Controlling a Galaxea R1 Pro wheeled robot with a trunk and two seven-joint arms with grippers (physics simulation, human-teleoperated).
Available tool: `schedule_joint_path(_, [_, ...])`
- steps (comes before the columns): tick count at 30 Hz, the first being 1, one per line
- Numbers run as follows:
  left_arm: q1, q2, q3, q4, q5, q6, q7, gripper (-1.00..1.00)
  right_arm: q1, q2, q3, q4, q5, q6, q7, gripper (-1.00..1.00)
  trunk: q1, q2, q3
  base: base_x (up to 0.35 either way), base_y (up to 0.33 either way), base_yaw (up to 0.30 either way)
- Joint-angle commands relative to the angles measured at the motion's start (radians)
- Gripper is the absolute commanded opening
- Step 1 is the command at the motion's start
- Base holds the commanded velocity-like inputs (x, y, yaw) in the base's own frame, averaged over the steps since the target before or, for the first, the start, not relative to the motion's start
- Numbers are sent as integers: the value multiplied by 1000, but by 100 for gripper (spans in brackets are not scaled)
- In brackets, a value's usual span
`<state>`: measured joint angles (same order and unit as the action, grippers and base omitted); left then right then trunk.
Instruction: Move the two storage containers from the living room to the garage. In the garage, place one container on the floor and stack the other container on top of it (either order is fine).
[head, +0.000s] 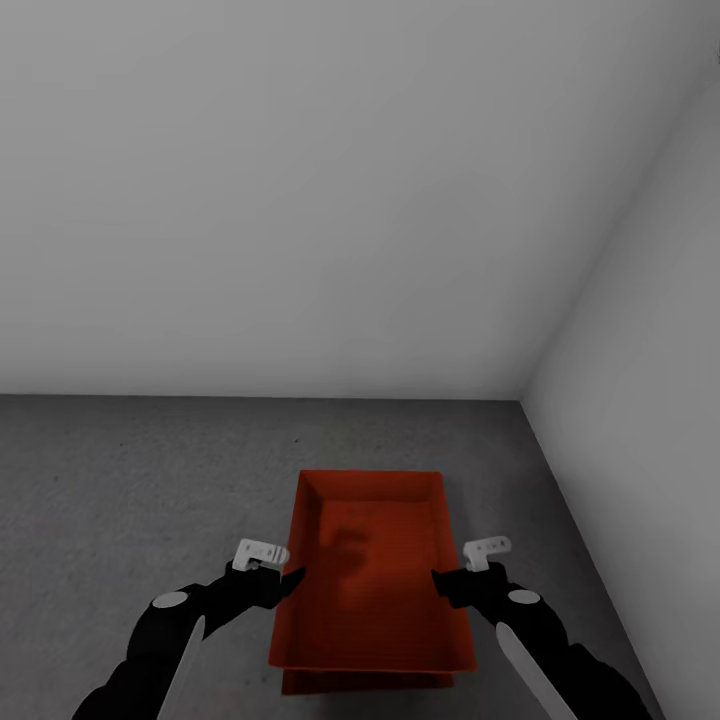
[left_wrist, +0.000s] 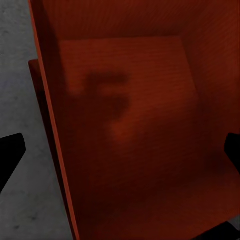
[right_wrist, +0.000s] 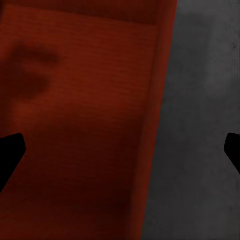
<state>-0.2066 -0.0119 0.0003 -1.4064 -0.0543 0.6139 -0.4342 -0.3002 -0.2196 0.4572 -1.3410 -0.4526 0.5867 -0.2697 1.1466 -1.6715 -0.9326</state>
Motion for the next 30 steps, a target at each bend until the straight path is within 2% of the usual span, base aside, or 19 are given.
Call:
schedule_joint_path(1, [0, -1, 1, -1, -6, 5, -6, 100, -1, -1, 3, -1, -11, 2, -10, 100, 0, 0, 1, 0, 0, 0])
schedule_joint_path(10, [0, -2, 1, -5, -7, 9, -6, 100, -1, 0, 3, -1, -10, -1, -10, 100, 0, 0, 15, 0, 0, 0])
schedule_joint_path(18, [0, -4, 1, -5, -7, 53, -6, 100, -1, -1, 2, -1, -8, -4, -11, 100, 0, 0, 27, 0, 0, 0])
schedule_joint_path(30, [0, -5, 1, -5, -6, 57, -6, 100, -1, 0, 3, -3, -9, -1, -11, 100, 0, 0, 47, 0, 0, 0])
